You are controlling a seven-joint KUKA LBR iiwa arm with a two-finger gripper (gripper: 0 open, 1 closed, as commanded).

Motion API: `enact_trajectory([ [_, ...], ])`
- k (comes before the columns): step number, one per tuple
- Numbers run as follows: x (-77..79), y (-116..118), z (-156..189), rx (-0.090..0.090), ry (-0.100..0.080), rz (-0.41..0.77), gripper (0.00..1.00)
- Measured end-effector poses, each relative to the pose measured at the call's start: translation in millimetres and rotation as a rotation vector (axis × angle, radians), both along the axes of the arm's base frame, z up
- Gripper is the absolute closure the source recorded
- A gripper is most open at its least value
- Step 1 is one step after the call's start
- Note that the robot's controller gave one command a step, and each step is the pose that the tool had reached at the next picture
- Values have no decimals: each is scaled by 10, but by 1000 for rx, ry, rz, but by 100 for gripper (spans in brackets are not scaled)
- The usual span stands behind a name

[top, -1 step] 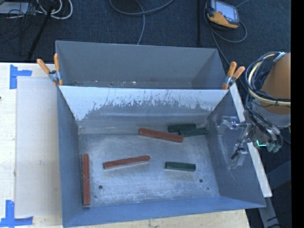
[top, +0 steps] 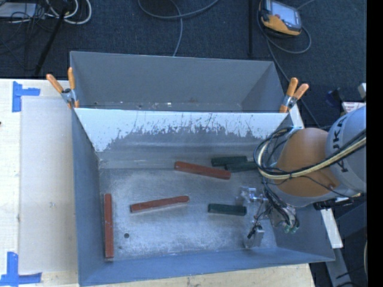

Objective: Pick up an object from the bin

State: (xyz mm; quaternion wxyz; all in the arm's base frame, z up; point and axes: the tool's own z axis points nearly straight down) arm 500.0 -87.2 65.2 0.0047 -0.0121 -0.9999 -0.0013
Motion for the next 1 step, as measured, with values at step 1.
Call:
enact_trajectory([
  [1, 229, 396, 355, -1, -13, -78, 0],
])
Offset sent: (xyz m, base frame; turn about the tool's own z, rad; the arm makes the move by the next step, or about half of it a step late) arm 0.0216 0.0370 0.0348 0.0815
